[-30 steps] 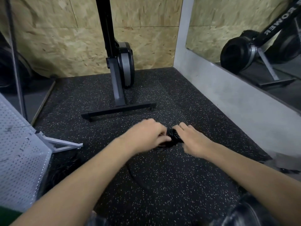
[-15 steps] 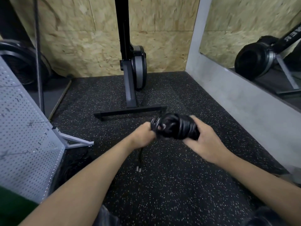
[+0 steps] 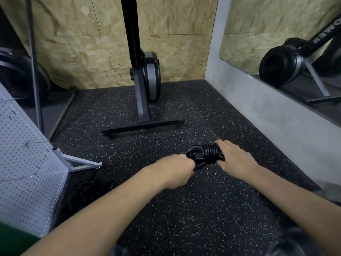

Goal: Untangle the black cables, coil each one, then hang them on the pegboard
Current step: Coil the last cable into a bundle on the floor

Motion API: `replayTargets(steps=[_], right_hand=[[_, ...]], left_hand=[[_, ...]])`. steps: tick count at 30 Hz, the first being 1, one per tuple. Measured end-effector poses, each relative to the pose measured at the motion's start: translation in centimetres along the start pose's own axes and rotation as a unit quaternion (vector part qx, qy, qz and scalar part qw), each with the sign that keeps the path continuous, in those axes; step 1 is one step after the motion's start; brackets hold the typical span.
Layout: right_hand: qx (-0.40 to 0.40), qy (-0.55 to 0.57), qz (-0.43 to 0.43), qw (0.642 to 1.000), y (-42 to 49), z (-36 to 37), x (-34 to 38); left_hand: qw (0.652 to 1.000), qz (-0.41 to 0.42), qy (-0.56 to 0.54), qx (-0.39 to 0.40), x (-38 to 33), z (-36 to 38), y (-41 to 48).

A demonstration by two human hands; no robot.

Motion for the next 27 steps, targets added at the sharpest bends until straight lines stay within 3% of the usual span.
replayTargets(steps=[3, 5, 8, 12, 19, 27], right_hand=[[0.005, -0.003, -0.064, 0.998, -0.1, 0.3, 1.5], [0.002, 0.030, -0.131, 0.991, -0.4, 0.0, 2.6], [0.002, 0.108, -0.211, 0.972, -0.9, -0.8, 3.8], [-0.029, 0.153, -0.210, 0.965, -0.9, -1.3, 3.2], [-0.033, 0.188, -0.247, 0.950, -1.7, -1.8, 3.6], [-0.027, 0.395, -0.231, 0.889, -1.9, -3.3, 4.5]], left_hand=[[0.977, 0.099, 0.178, -0.065, -2.9, -3.5, -1.3], [0.953, 0.155, 0.229, -0.121, -3.8, -5.4, -1.8], [0.936, 0.220, 0.176, -0.211, -3.7, -7.9, -2.7], [0.920, 0.226, 0.110, -0.302, -1.5, -8.8, -3.1], [0.915, 0.246, 0.119, -0.296, -1.0, -8.4, -2.6], [0.920, 0.173, -0.118, -0.331, 3.5, -8.9, -1.5]])
Point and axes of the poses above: each hand's wrist, its own y-axis towards the middle knuckle, its own z-axis out of the palm, x = y × z, the point moved 10 cm from there along y, towards the middle knuckle, and after that the axes turned 15 degrees about -y, right-handed, at the moved point
